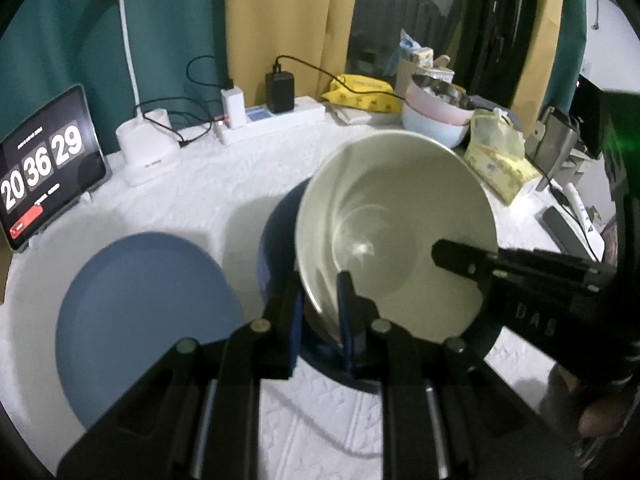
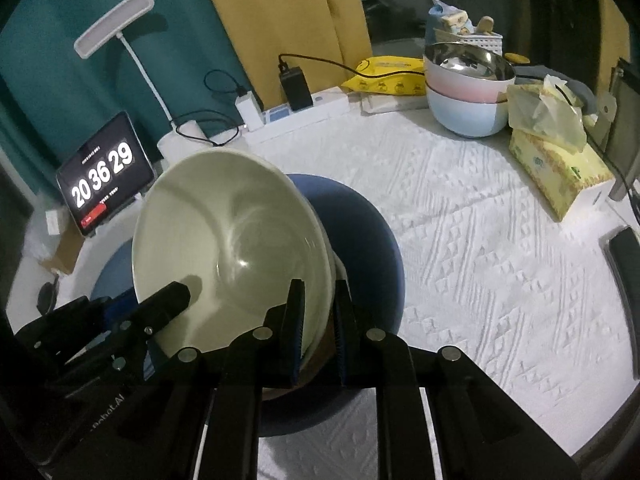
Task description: Organize plates and bowls
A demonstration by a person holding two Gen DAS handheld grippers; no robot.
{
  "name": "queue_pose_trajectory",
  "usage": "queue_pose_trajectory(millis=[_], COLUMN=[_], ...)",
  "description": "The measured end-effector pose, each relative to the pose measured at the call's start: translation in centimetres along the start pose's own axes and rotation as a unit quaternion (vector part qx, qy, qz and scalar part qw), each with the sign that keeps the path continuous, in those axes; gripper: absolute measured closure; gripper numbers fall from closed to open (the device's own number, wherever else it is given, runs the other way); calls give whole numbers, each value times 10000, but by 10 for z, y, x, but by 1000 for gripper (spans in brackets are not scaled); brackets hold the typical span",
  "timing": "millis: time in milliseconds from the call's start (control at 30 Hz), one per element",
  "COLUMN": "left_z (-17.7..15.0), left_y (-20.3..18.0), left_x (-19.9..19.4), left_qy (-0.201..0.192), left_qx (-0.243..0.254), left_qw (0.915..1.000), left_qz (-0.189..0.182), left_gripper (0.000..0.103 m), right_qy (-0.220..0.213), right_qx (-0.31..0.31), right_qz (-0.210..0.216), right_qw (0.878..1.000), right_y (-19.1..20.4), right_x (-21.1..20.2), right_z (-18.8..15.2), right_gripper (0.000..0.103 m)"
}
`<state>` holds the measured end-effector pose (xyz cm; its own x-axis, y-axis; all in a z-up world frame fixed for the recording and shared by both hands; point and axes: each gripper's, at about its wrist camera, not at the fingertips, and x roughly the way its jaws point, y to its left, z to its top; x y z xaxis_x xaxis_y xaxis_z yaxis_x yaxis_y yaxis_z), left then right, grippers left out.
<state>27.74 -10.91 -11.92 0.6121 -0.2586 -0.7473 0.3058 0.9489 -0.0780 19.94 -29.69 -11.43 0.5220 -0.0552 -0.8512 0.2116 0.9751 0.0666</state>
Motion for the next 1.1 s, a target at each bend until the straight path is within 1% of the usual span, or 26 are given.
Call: queue_pose_trajectory(millis=[200, 367, 600, 733, 933, 1033, 1067, 1100], left_z=[-5, -3, -2, 3, 11, 13, 13, 12], left_y=[-1, -2, 1, 4, 17, 27, 30, 33], left_x=[-2, -2, -5, -15, -33, -34, -33, -31], left_qy=[-58, -97, -111, -225, -455, -523, -530, -521], left_qx=[64, 129, 85, 51, -3, -32, -42, -64], left_qw=[9999, 9998, 9999, 9997, 9989, 9984, 9983, 9983], left_qz=[75, 104, 17, -3, 100, 218, 245, 260], left_gripper=[85, 86, 84, 84, 83, 76, 71, 66], right_qy=[37, 29, 1, -122, -379, -574, -637, -688], right_qx=[-85, -121, -146, -202, -283, -388, -448, -483], right_qz=[-227, -183, -160, -134, -195, -268, -300, -331], right_qw=[9997, 9998, 9998, 9996, 9987, 9972, 9965, 9959], right_y=[3, 2, 3, 5, 1, -4, -6, -8], right_x=[2, 2, -1, -10, -30, -41, -45, -47], right_z=[1, 2, 1, 3, 10, 12, 12, 12], right_gripper=[81, 81, 80, 80, 79, 78, 75, 69])
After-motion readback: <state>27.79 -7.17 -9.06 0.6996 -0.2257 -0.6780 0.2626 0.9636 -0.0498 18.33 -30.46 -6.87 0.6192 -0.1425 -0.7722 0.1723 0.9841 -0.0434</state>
